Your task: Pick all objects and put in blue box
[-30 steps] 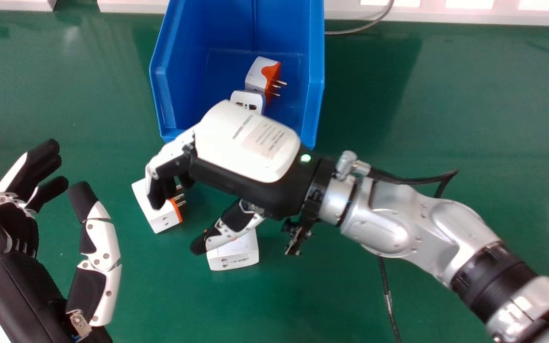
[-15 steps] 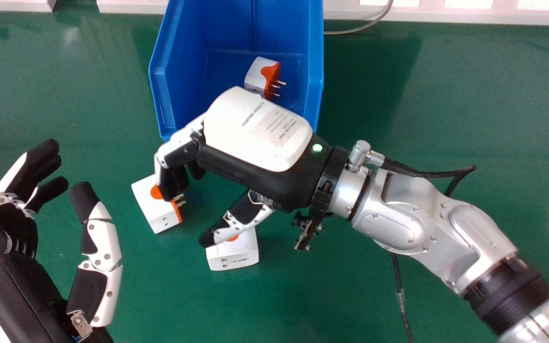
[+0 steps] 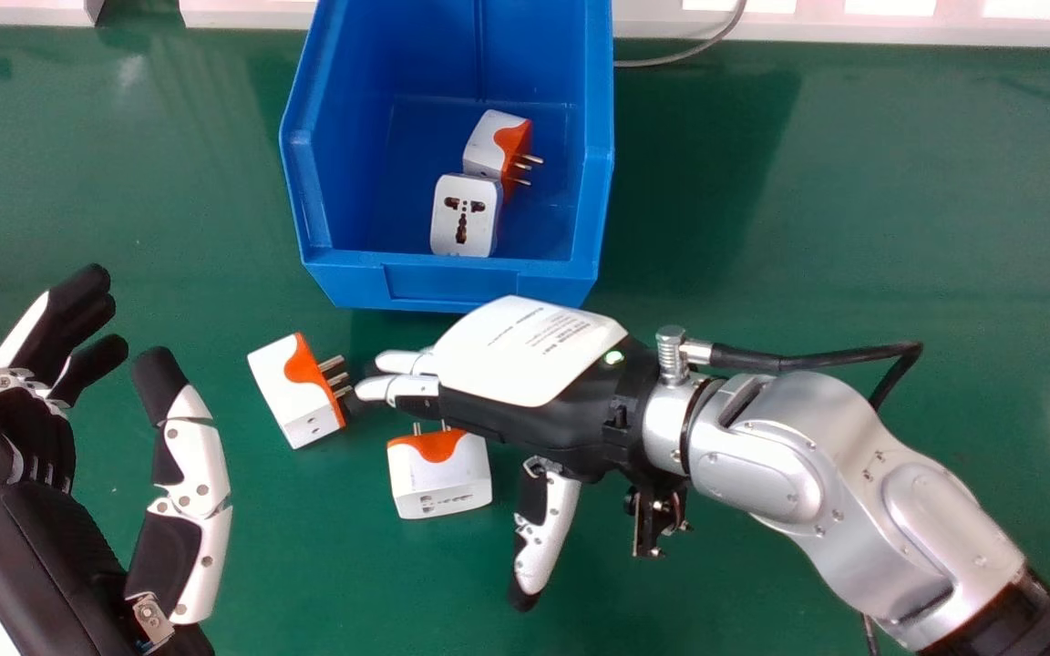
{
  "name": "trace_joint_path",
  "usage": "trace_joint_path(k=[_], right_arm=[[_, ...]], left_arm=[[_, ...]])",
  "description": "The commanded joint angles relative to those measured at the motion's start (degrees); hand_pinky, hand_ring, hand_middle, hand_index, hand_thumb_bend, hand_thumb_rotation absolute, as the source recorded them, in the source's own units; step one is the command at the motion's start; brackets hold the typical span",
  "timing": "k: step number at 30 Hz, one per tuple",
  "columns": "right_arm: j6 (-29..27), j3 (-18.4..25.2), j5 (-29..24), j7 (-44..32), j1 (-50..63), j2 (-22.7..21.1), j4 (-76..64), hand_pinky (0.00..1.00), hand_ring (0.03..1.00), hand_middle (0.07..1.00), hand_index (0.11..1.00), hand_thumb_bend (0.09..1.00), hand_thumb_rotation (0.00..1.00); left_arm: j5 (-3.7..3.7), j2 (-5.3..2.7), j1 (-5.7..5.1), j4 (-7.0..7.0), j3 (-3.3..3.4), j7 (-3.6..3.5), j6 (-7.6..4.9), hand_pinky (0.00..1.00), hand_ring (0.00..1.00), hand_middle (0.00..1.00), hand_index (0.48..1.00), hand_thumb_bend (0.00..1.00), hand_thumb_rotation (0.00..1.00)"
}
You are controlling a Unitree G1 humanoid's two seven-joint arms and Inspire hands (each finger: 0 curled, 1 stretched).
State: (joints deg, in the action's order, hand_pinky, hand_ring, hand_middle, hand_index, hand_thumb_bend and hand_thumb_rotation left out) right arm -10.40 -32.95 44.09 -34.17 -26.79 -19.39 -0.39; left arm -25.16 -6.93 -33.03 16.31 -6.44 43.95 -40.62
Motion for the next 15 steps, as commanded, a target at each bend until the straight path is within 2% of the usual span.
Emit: trace_joint_path(k=[1,3,9,15], right_arm=[[0.38,0.09,0.16,-0.37,-1.12,0.17,-1.78,1.00,1.000,1.000,1.000,1.000,0.36],[0.71,0.19,-0.05,-0.65,-1.19,0.24,-1.87,1.00,1.000,1.000,1.000,1.000,0.35],[1.03,0.14,-0.30,-1.04,-1.65,0.43,-1.60,1.00,1.000,1.000,1.000,1.000,0.34],[-0.10,-2.48,-0.15,-1.06,-3.88,2.18,4.75,1.00,1.000,1.000,1.000,0.990,0.33]], left_arm=[[-0.41,-4.23,-1.22,1.25,-0.50,0.11,-0.59,0.66,0.71,0.72,0.727,0.26,0.00],[-0.24,-4.15,-1.22,1.26,-0.59,-0.04,-0.61,0.67,0.72,0.72,0.730,0.26,0.00],[-0.59,-4.35,-0.91,1.45,-0.54,-0.02,-0.24,0.66,0.72,0.72,0.726,0.26,0.00],[-0.07,-4.40,0.01,1.22,-0.43,-0.07,-0.20,0.65,0.71,0.71,0.723,0.26,0.00]])
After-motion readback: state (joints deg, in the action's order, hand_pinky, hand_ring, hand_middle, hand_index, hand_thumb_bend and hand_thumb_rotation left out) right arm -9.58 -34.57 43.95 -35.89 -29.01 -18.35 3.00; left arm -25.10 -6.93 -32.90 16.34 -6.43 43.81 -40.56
